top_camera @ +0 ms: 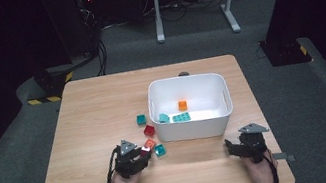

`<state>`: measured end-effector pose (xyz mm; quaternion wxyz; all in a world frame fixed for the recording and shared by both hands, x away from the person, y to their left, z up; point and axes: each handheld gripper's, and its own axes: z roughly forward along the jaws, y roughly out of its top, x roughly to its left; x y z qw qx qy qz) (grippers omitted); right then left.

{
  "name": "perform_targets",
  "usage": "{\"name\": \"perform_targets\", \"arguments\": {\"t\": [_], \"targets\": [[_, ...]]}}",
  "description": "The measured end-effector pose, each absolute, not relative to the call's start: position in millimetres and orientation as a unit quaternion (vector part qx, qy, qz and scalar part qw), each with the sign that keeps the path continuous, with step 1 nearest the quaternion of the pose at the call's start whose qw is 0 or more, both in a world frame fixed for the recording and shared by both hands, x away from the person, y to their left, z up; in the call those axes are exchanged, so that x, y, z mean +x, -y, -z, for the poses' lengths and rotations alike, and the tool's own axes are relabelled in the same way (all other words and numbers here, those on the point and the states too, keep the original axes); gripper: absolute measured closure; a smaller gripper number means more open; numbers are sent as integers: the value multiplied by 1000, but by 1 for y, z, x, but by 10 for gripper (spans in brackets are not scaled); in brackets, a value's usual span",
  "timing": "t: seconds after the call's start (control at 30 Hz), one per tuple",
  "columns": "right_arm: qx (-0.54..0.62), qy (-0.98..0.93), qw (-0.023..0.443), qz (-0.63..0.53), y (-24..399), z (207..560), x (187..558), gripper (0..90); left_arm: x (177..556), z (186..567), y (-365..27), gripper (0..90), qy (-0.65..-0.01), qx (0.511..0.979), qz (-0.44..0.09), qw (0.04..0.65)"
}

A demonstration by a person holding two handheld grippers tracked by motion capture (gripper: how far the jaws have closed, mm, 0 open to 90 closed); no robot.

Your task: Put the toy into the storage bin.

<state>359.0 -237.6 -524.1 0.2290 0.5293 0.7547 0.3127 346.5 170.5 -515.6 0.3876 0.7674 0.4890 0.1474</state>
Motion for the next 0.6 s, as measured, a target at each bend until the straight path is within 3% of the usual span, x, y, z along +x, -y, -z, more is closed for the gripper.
{"name": "perform_targets", "arguments": {"t": [0.13,0.6], "targets": [[529,-755,229,-313,238,524,359,200,348,519,-169,529,-490,772,-150,376],[529,-755,229,-313,238,524,359,200,344,516,-169,582,-484,768,-160,388]]}}
